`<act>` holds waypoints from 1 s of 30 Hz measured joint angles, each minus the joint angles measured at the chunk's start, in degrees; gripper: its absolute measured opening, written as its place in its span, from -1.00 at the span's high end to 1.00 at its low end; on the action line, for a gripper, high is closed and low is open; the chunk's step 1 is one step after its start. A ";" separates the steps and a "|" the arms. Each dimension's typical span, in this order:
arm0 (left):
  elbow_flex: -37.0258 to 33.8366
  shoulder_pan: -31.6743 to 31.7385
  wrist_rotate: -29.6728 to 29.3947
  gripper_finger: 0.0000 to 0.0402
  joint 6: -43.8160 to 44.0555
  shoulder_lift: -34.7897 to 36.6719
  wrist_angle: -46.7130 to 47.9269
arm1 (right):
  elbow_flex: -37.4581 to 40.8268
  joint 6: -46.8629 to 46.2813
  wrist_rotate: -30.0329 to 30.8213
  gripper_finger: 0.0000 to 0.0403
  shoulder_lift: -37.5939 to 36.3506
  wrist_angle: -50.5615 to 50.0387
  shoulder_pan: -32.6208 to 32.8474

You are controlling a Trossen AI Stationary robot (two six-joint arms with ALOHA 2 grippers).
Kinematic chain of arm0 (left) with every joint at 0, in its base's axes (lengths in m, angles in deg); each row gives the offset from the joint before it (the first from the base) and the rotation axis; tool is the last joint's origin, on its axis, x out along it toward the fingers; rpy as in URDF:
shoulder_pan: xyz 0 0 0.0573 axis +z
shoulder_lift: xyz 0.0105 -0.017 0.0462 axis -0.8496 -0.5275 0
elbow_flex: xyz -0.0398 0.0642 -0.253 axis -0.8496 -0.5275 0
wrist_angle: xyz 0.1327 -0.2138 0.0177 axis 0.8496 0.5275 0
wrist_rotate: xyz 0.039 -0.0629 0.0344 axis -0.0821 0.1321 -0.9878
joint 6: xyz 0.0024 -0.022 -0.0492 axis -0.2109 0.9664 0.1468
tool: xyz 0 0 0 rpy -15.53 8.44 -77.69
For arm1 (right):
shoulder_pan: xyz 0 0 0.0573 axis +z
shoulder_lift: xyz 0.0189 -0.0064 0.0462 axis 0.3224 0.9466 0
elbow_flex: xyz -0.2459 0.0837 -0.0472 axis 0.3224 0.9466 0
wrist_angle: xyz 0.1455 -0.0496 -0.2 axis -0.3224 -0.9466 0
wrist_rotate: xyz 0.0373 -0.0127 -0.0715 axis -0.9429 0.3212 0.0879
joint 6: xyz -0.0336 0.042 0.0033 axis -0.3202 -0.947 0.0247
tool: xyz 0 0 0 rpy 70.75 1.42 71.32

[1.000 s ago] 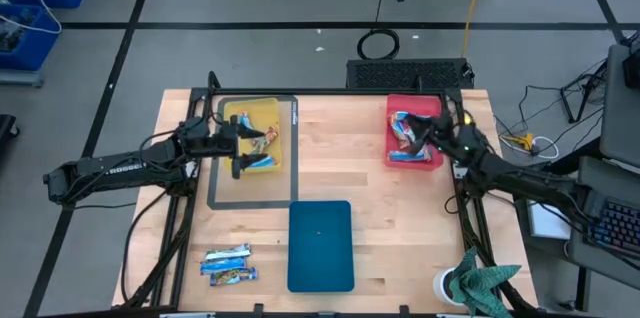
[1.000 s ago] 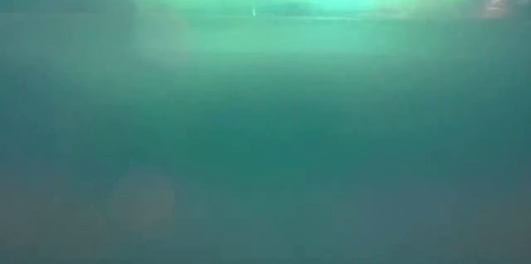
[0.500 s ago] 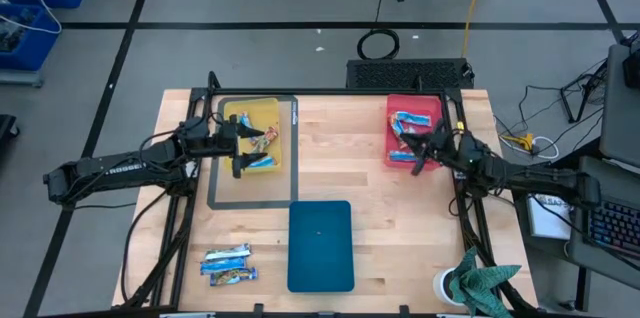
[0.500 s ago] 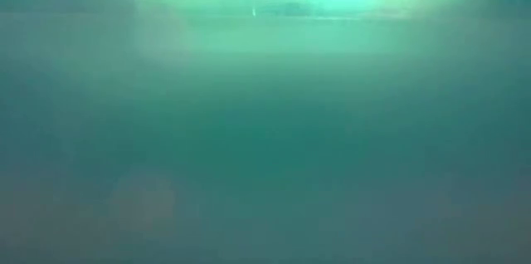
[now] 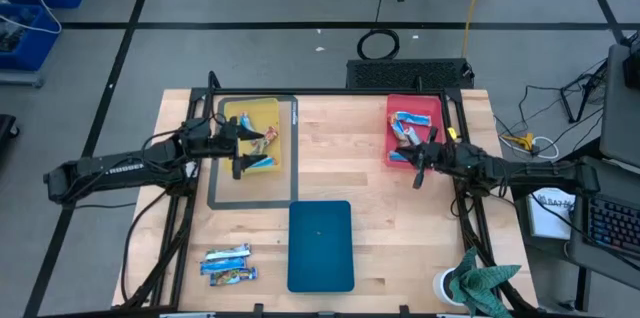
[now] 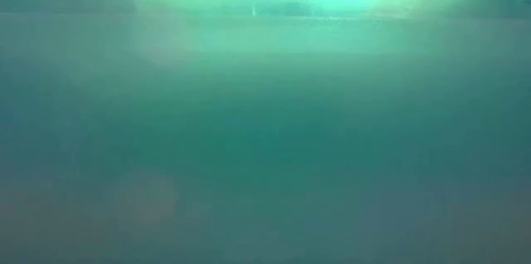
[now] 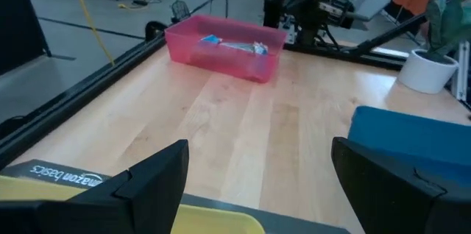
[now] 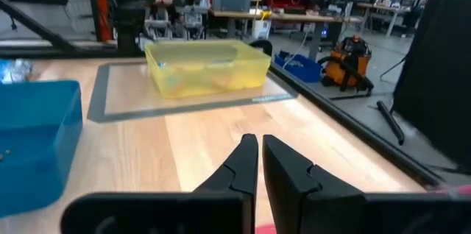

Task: Pick and place Granola Bars by type
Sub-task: Put the blue granola bar into the blue bin

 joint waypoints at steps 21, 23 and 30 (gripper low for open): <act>6.34 -8.84 2.63 -0.67 13.74 -1.80 14.43 | 0.06 -0.12 -0.02 0.93 0.02 0.90 -0.02; 10.37 -13.19 2.23 -0.64 14.29 -3.18 20.99 | 0.08 -0.12 -0.02 0.93 0.02 0.90 -0.02; 23.52 -33.18 -15.03 -0.43 23.67 -18.03 42.55 | 0.08 -0.12 -0.09 0.93 0.02 0.90 -0.02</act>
